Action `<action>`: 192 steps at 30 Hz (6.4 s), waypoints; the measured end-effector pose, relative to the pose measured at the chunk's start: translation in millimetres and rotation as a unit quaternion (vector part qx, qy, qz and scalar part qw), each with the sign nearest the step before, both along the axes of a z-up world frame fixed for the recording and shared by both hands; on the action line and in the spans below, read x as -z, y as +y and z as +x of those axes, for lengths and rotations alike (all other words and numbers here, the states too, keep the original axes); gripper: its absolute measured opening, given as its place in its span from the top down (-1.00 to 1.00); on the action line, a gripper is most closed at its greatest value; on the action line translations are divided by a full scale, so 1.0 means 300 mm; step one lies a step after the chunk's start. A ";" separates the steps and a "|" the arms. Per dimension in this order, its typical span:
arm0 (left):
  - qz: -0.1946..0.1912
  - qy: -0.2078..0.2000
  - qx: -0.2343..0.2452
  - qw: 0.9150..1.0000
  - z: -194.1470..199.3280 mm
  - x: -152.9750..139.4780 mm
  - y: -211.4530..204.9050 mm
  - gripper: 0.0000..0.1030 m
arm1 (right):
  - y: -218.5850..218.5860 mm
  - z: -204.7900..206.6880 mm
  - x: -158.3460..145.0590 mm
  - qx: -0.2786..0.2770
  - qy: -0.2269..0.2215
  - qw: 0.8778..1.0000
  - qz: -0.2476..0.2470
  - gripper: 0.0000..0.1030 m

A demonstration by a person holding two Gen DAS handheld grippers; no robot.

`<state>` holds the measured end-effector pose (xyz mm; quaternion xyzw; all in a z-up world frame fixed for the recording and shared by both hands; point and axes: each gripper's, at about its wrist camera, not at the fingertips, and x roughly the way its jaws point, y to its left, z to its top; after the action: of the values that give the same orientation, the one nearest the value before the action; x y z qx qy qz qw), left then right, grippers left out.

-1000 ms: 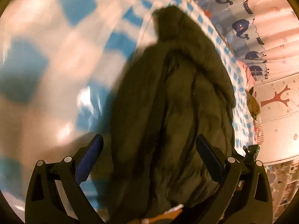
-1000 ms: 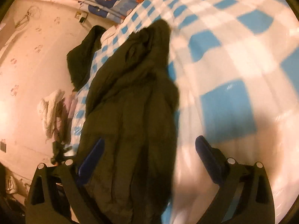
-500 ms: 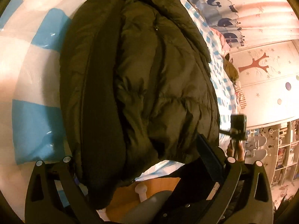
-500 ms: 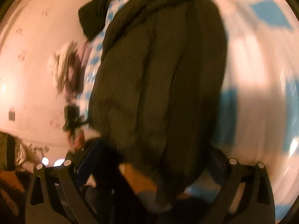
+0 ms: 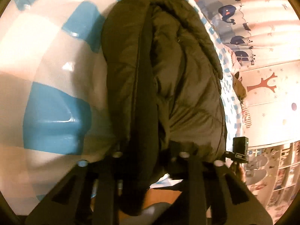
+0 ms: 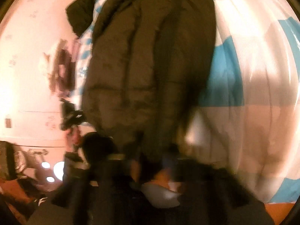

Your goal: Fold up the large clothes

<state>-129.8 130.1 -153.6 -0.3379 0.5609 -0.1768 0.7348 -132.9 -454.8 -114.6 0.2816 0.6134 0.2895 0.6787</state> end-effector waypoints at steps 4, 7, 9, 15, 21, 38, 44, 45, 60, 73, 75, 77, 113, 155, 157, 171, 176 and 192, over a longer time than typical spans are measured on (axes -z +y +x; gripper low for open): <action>0.004 -0.024 0.008 1.000 -0.011 -0.096 -0.024 0.82 | 0.002 -0.008 -0.121 0.017 -0.072 0.996 0.055 0.74; -0.012 -0.060 0.016 0.998 -0.025 -0.237 -0.026 0.86 | -0.053 -0.015 -0.245 0.046 -0.130 0.985 0.108 0.76; -0.018 -0.084 0.026 0.996 -0.042 -0.343 -0.028 0.87 | -0.093 -0.028 -0.330 0.059 -0.159 0.977 0.128 0.76; -0.041 -0.127 0.061 0.989 -0.187 -0.545 -0.026 0.87 | -0.202 -0.172 -0.493 0.048 -0.203 0.963 0.169 0.76; -0.019 -0.030 0.138 0.990 -0.346 -0.313 -0.029 0.31 | -0.256 -0.274 -0.275 0.023 -0.106 0.987 0.120 0.41; -0.096 -0.005 0.058 0.994 -0.404 -0.102 0.078 -0.68 | -0.194 -0.252 -0.134 0.014 -0.077 0.991 0.109 -0.35; -0.046 -0.011 0.032 0.998 -0.401 -0.113 0.040 -0.05 | -0.126 -0.271 -0.155 0.004 -0.106 0.990 0.090 0.67; -0.040 -0.014 0.031 0.999 -0.404 -0.120 0.038 0.14 | -0.127 -0.276 -0.160 0.009 -0.113 0.989 0.095 0.71; -0.071 -0.052 0.101 0.991 -0.595 -0.262 0.101 0.43 | -0.247 -0.473 -0.220 0.025 -0.127 0.979 0.158 0.33; -0.095 -0.078 0.039 0.992 -0.637 -0.215 0.103 0.83 | -0.184 -0.511 -0.148 0.042 -0.143 0.967 0.205 0.73; -0.122 -0.126 0.046 0.983 -0.665 -0.300 0.110 0.85 | -0.191 -0.542 -0.193 0.048 -0.172 0.956 0.234 0.73; -0.147 -0.166 0.055 0.973 -0.696 -0.372 0.123 0.85 | -0.199 -0.572 -0.239 0.046 -0.201 0.942 0.266 0.73; -0.145 -0.284 -0.084 0.944 0.024 -0.733 0.189 0.85 | -0.260 0.277 -0.461 0.164 -0.267 0.887 0.340 0.73; 0.042 -0.178 -0.191 0.964 0.698 -0.398 0.107 0.84 | -0.217 0.870 -0.125 0.268 -0.160 0.913 0.265 0.73; 0.046 -0.197 -0.189 0.961 0.705 -0.446 0.110 0.84 | -0.216 0.893 -0.176 0.260 -0.176 0.912 0.266 0.73; 0.019 -0.023 -0.172 0.985 0.958 -0.142 0.136 0.65 | -0.220 1.068 0.089 0.312 -0.051 0.919 0.236 0.47; -0.097 -0.009 -0.177 0.979 0.896 -0.242 0.240 -0.22 | -0.290 1.006 -0.007 0.324 -0.062 0.912 0.243 -0.32; 0.130 -0.200 0.157 0.958 0.753 -0.572 -0.518 -0.62 | 0.524 0.990 -0.336 -0.035 -0.257 0.931 -0.258 -0.71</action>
<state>96.2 -25.3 18.1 -0.1052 0.4669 -0.2797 0.8323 164.2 -297.7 -13.8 -0.0089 0.4813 0.2068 0.8518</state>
